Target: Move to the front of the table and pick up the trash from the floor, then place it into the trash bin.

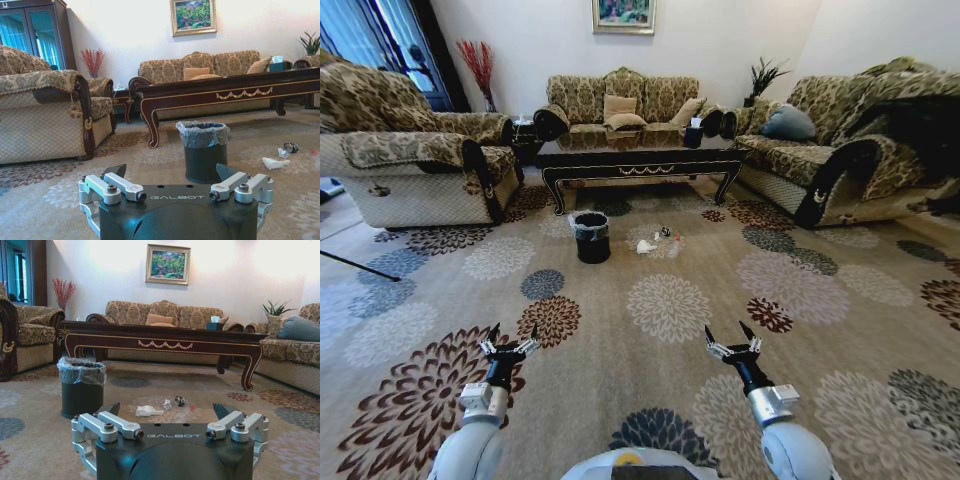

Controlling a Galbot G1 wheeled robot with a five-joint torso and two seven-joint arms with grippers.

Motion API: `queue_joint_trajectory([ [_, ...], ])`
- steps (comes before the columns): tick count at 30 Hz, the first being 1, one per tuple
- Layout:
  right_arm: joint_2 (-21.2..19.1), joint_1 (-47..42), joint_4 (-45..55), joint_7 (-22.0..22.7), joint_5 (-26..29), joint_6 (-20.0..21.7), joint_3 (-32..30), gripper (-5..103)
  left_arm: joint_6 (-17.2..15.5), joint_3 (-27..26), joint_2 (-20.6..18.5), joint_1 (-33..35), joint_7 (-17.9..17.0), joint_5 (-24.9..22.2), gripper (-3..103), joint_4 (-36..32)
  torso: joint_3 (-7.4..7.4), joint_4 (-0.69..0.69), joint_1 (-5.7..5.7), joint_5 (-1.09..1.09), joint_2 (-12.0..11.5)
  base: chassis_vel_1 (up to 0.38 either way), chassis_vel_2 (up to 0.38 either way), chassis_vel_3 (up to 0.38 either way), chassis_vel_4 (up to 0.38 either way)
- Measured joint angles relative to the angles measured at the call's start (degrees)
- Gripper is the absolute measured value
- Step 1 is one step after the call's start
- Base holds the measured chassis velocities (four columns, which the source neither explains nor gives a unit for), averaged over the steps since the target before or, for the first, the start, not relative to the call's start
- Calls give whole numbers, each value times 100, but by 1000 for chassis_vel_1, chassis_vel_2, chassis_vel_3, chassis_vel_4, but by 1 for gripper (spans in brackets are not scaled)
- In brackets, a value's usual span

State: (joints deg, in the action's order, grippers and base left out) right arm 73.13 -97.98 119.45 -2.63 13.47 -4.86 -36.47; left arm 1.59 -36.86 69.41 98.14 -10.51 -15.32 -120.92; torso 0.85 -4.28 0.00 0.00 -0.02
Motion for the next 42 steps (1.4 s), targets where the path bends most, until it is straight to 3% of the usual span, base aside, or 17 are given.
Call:
queue_joint_trajectory([
  [42,44,-61,-115,-144,-176,-165,62,100,32,-76,85,64,-20,-26,100,17,12,-1,0,0,0,-132,136,134,-136],
])
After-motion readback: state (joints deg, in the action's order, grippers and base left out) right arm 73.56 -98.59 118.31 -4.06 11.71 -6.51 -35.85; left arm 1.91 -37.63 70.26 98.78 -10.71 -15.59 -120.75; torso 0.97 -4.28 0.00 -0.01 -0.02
